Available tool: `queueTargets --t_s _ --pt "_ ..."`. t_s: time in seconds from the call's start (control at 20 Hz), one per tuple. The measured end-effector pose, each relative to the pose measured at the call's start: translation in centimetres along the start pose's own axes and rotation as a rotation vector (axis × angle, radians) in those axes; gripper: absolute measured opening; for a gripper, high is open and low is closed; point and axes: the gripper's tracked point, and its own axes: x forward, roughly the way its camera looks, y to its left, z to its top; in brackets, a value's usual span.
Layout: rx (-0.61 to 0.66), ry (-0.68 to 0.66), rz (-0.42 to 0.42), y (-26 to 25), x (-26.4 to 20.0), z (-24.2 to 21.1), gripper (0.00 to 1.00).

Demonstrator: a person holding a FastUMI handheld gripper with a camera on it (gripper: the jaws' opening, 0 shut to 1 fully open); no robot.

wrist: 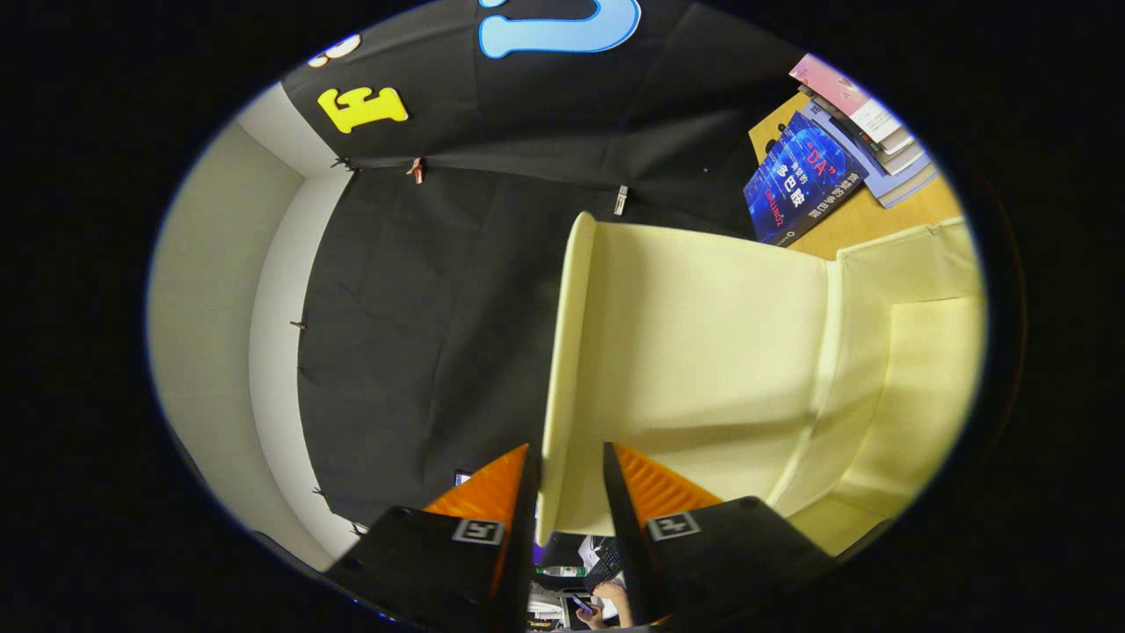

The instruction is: Open the storage box then place both shoes into the box .Put the left shoe in first, then the right shoe, with the right side of both shoes facing outward in a uniform manner.

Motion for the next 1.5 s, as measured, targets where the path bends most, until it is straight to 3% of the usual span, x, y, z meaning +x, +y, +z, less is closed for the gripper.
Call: queueTargets --t_s 0.1,0.15,0.35,0.6,0.85,1.05,1.25,1.4,1.5 --pt "0.003 -0.019 -0.013 -0.3 -0.2 0.4 0.66" --pt "-0.003 -0.026 -0.025 -0.5 -0.5 0.6 0.81" --pt "-0.079 -0.055 -0.106 -2.1 -3.4 0.9 0.95" --pt "-0.236 -0.096 -0.254 -4.4 -9.9 0.1 0.95" --pt "-0.409 -0.147 -0.499 -8.2 -20.2 -0.4 0.96" --pt "-0.409 -0.255 -0.654 -10.6 -27.8 0.1 0.96" --pt "-0.479 -0.269 -0.902 -16.8 -35.7 -0.4 0.95" --pt "-0.511 -0.205 -1.066 -22.3 -39.9 -1.8 0.91" --pt "-0.507 -0.183 -1.142 -24.9 -41.7 -2.4 0.81"
